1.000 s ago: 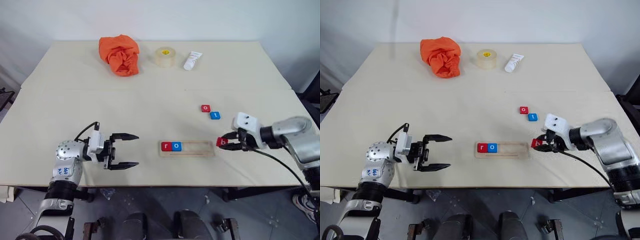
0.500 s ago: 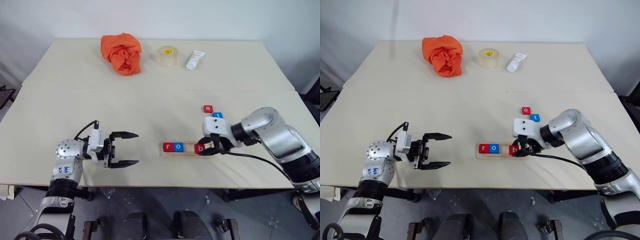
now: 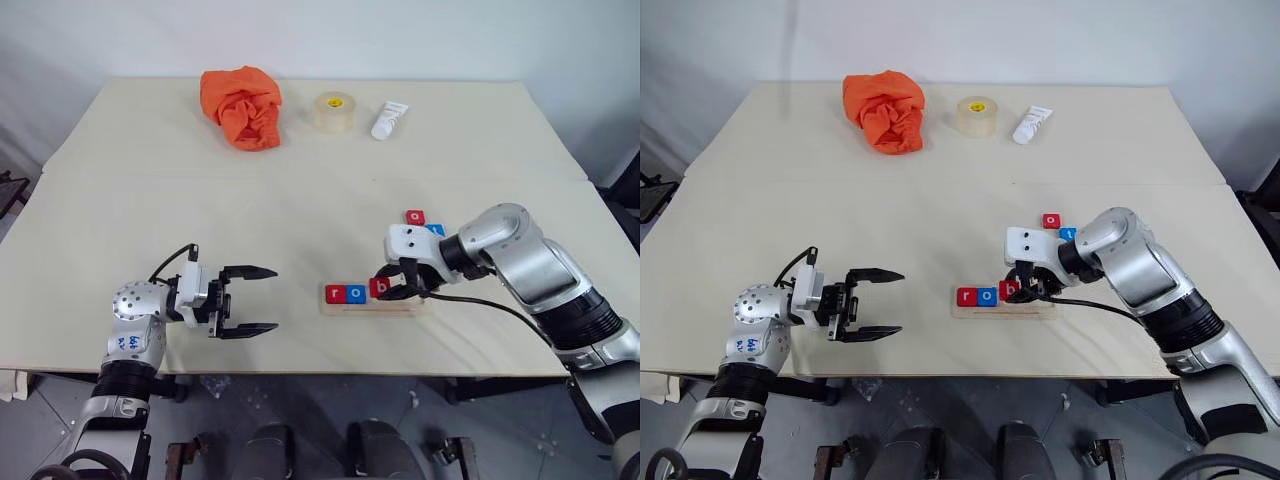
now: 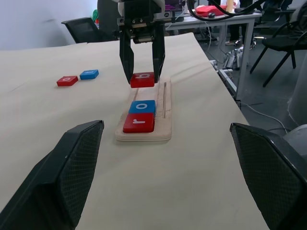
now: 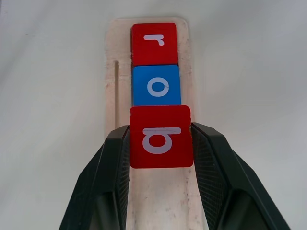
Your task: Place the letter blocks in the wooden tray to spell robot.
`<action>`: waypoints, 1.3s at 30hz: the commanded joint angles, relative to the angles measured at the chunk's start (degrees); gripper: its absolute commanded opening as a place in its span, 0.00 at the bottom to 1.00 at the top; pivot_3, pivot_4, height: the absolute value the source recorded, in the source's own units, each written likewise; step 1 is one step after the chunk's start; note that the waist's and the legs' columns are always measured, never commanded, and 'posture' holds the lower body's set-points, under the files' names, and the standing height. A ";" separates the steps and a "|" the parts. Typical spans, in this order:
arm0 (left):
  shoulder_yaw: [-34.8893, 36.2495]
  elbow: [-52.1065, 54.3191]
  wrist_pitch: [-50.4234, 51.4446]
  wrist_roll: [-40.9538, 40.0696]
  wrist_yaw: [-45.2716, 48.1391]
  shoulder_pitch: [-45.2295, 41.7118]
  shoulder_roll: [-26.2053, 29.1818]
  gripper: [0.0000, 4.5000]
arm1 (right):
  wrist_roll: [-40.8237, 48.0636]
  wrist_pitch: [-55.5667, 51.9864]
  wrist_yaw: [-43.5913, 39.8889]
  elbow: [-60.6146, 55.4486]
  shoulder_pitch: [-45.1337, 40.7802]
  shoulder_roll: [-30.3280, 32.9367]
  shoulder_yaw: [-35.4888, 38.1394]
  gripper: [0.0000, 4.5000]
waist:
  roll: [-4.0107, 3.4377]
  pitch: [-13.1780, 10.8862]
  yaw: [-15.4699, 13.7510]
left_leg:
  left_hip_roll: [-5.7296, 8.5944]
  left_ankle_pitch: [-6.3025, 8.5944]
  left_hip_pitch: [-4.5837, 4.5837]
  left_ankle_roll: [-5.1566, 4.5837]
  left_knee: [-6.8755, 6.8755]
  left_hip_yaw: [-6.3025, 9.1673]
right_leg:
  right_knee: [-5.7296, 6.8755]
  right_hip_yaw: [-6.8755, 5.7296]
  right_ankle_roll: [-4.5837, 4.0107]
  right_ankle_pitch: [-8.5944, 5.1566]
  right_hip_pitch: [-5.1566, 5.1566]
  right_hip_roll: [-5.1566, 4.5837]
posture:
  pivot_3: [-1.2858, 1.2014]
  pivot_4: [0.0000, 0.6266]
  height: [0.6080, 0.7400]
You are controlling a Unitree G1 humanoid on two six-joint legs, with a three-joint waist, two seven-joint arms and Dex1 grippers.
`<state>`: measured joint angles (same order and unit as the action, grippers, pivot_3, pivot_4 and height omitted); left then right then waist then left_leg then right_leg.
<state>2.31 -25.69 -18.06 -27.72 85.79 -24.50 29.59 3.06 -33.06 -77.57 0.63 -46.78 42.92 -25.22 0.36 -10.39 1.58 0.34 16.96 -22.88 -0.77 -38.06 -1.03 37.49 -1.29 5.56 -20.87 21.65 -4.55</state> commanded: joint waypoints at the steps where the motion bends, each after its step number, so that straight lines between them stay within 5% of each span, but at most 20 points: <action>1: 1.25 1.58 -0.75 -0.18 -0.22 0.35 0.09 1.00 | -0.52 1.05 -0.26 -0.05 -1.11 -0.38 0.10 0.32 | 0.00 0.00 0.00 | 0.00 0.00 0.00 0.00 0.00 0.00 | 0.00 0.00 0.00 0.00 0.00 0.00 | 0.52 0.24 1.00; 9: 1.28 2.28 -0.74 -0.20 -0.74 0.90 0.23 1.00 | -1.55 1.72 -0.51 0.99 -1.18 -0.85 -0.53 0.32 | 0.00 0.00 0.00 | 0.00 0.00 0.00 0.00 -0.01 0.01 | 0.02 -0.02 0.00 0.00 0.00 0.00 | 0.52 0.24 1.00; 18: 1.26 2.26 -0.67 -0.26 -0.95 0.81 0.12 1.00 | -0.24 -0.22 -0.01 -1.18 -0.96 -1.39 1.25 0.99 | 0.00 0.00 0.00 | 0.00 0.00 0.00 0.01 -0.01 0.01 | 0.02 -0.02 0.00 0.00 0.00 0.00 | 0.52 0.24 1.00; 28: 1.16 1.17 -0.81 -0.16 -1.05 0.02 -0.25 1.00 | 3.35 -1.21 0.23 -4.41 3.38 2.97 6.98 1.00 | 0.00 0.00 -0.10 | 0.00 0.00 -0.02 0.00 -0.01 0.04 | -0.01 -0.05 0.00 0.00 -0.01 0.00 | 0.52 0.24 1.00; 39: 1.41 0.33 -0.68 -0.10 -1.35 -0.58 -0.30 1.00 | 3.11 0.72 2.66 -0.91 7.67 4.21 8.61 0.21 | 0.00 0.00 0.02 | 0.00 -0.02 -0.02 0.02 -0.02 0.04 | 0.00 -0.05 0.00 0.00 -0.01 0.01 | 0.52 0.24 1.00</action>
<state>2.34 -25.65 -18.28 -27.65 84.53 -24.52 29.18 6.36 -33.53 -75.50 0.04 -39.03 47.22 -17.41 0.36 -10.39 1.60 0.34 16.94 -22.90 -0.74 -38.08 -0.99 37.49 -1.34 5.56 -20.87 21.64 -4.55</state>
